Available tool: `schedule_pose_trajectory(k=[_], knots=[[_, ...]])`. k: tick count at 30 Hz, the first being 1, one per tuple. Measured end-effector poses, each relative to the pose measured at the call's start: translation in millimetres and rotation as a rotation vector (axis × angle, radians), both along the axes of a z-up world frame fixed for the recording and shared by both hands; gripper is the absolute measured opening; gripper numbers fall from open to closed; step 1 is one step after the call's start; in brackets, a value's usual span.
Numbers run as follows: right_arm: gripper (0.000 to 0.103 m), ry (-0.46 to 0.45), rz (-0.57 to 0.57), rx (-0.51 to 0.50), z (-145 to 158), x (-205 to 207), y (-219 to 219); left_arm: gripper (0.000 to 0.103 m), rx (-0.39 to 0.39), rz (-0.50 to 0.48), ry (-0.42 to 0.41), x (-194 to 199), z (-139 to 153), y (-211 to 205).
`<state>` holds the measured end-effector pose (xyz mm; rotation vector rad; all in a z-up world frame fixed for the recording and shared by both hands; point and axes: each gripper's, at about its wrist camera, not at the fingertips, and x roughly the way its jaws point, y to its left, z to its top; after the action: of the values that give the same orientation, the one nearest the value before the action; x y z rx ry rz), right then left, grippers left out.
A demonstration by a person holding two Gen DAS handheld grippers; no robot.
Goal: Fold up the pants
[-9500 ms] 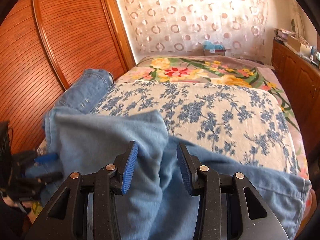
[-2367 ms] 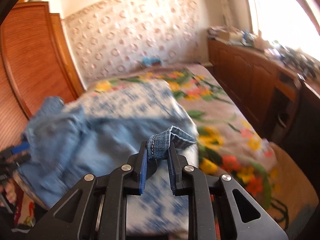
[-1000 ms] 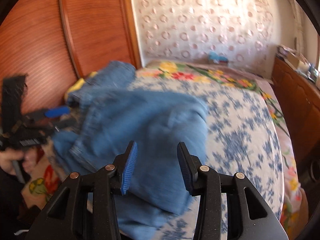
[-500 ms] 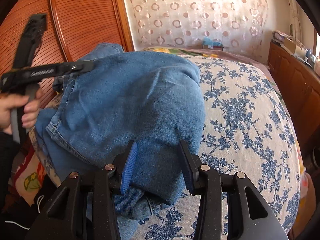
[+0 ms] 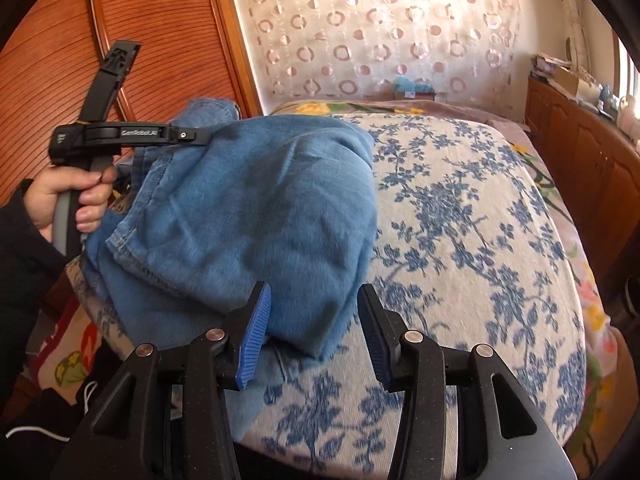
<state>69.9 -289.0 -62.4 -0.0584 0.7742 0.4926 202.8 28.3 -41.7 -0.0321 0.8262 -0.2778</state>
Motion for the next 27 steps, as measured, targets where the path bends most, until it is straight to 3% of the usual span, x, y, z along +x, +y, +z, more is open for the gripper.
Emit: schedule_pose_trajectory(k=[10,12,13,14,16,21,27], knots=[[0.045,0.036,0.014,-0.053,-11,-12,-8,0.041,-0.019,0.013,0.005,4,-5,7],[0.037,0.022,0.012,-0.046,-12,-11,-6,0.041,-0.019,0.013,0.004,6,-5,7],[0.026,0.016,0.014,-0.034,-11,-10,-6,0.041,-0.019,0.013,0.002,7,-4,8],[0.009,0.009,0.016,-0.017,-9,-10,-5,0.041,-0.022,0.015,-0.001,7,-3,9],[0.002,-0.011,0.025,-0.003,-5,-13,-4,0.041,-0.026,0.023,-0.007,7,-1,11],[0.001,-0.042,0.049,0.055,8,-27,-9,0.041,-0.012,0.038,-0.024,6,4,13],[0.001,-0.016,0.038,0.026,-1,-23,-10,0.036,0.015,0.020,-0.001,10,-4,8]])
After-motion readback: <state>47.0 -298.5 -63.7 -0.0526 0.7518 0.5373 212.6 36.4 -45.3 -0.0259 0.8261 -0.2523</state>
